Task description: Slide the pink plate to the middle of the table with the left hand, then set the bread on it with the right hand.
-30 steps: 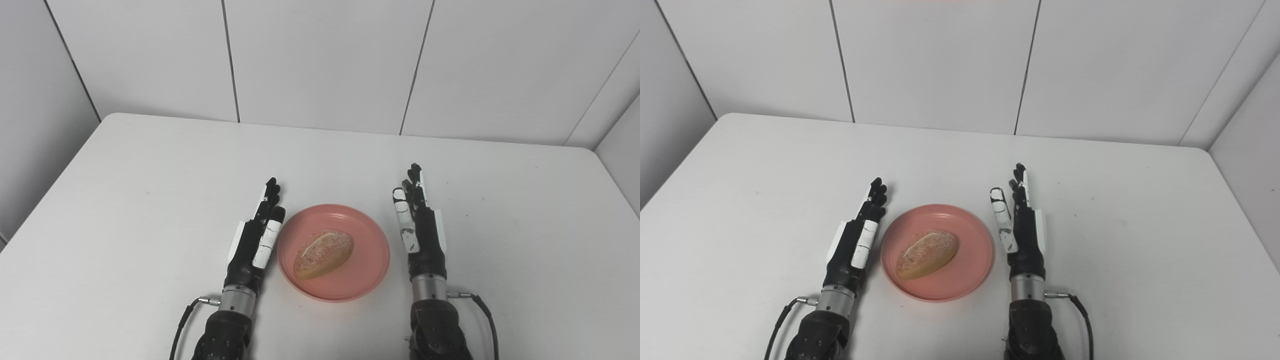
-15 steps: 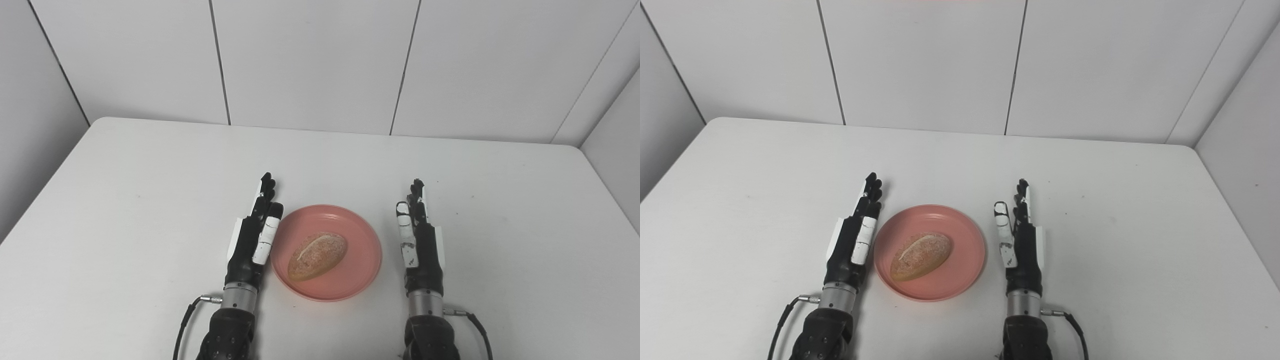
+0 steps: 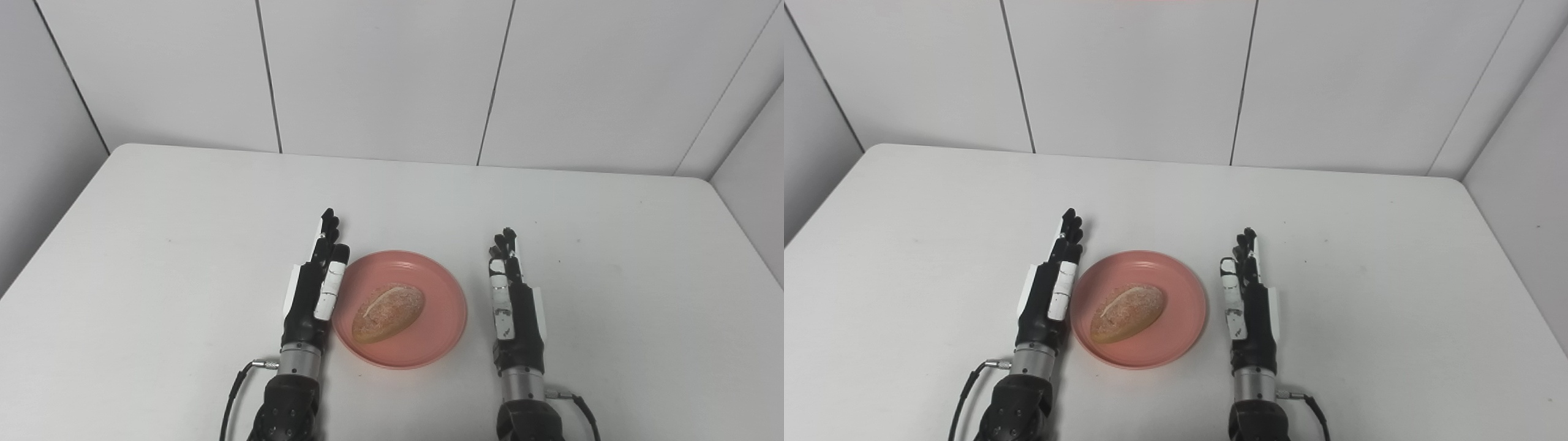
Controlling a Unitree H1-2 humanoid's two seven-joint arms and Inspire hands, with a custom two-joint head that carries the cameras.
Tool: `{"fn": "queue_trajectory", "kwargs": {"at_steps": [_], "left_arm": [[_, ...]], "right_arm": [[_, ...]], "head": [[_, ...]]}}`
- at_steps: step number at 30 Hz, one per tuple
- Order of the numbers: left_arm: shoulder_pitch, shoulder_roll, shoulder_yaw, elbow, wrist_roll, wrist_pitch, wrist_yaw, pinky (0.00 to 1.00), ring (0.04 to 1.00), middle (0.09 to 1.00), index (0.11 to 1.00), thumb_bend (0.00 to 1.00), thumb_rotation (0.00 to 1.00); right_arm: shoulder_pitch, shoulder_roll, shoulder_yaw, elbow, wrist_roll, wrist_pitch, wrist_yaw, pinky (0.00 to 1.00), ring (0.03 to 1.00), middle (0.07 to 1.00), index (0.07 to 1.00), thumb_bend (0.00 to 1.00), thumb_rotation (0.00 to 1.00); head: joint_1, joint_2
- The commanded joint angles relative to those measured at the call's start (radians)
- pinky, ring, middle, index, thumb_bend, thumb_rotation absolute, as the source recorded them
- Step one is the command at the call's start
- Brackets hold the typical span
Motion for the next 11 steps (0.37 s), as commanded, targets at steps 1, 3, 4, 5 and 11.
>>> {"fn": "queue_trajectory", "kwargs": {"at_steps": [1, 3, 4, 5, 11], "left_arm": [[-0.004, -0.012, 0.005, 0.015, -0.009, -0.019, 0.010, 1.00, 1.000, 1.000, 1.000, 0.82, 1.00], [-0.004, -0.009, 0.006, 0.014, -0.010, -0.018, 0.008, 1.00, 1.000, 1.000, 1.000, 0.82, 1.00], [-0.004, -0.008, 0.006, 0.014, -0.010, -0.018, 0.007, 1.00, 1.000, 1.000, 1.000, 0.82, 1.00], [-0.004, -0.008, 0.006, 0.014, -0.010, -0.019, 0.007, 1.00, 1.000, 1.000, 1.000, 0.81, 1.00], [-0.001, -0.007, 0.007, 0.011, -0.011, -0.017, 0.006, 1.00, 1.000, 1.000, 1.000, 0.82, 1.00]], "right_arm": [[0.023, -0.001, 0.002, 0.005, 0.005, -0.015, 0.011, 0.98, 0.955, 0.964, 0.990, 0.81, 1.00], [0.022, 0.000, 0.002, 0.007, 0.009, -0.017, 0.014, 0.98, 0.951, 0.964, 0.989, 0.81, 1.00], [0.022, -0.001, 0.003, 0.008, 0.011, -0.018, 0.015, 0.98, 0.951, 0.965, 0.990, 0.81, 1.00], [0.022, 0.000, 0.003, 0.007, 0.013, -0.014, 0.017, 0.98, 0.951, 0.966, 0.990, 0.81, 1.00], [0.021, -0.001, 0.003, 0.010, 0.015, -0.018, 0.019, 0.98, 0.951, 0.965, 0.986, 0.85, 1.00]], "head": [[-0.001, -0.001], [-0.001, 0.001], [-0.001, 0.001], [-0.002, 0.002], [-0.002, 0.004]]}}
